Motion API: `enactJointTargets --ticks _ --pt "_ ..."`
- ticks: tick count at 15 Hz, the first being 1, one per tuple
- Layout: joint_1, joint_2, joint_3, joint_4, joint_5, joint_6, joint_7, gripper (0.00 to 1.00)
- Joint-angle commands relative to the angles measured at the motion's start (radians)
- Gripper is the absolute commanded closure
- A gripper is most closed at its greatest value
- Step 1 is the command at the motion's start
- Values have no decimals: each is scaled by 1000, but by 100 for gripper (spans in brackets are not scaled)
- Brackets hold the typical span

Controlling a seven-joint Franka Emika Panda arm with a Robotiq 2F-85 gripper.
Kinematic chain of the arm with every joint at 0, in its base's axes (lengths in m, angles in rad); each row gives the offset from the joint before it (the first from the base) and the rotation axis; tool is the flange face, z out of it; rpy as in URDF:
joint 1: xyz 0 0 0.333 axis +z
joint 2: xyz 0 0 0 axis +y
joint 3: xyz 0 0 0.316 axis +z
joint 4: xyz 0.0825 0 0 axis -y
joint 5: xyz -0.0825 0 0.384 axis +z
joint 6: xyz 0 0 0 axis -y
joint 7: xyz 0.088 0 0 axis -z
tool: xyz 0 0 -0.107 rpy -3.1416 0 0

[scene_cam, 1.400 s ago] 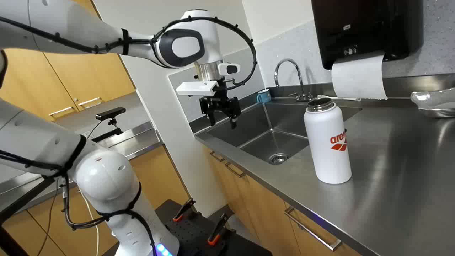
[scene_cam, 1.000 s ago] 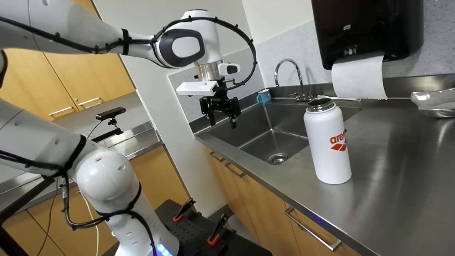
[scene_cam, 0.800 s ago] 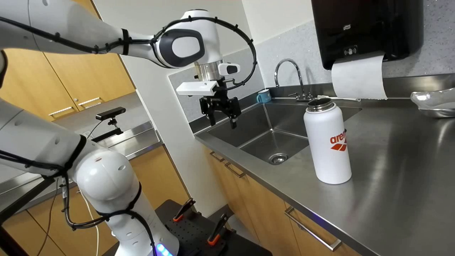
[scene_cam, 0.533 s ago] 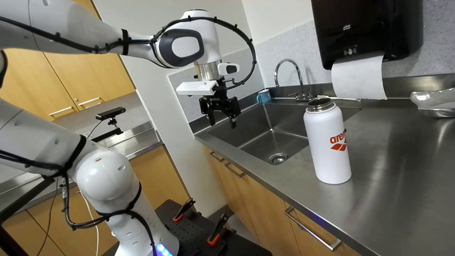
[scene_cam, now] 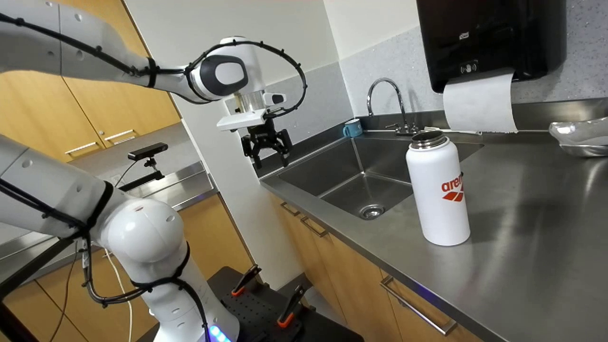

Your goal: Open the cupboard

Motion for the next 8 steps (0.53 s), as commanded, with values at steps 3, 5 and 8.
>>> enactJointTargets --ticks 3,5,8 --pt "137 92 183 -20 43 112 127 0" --pt "170 150 257 -18 38 170 216 0" --pt "211 244 357 -14 21 254 335 0"
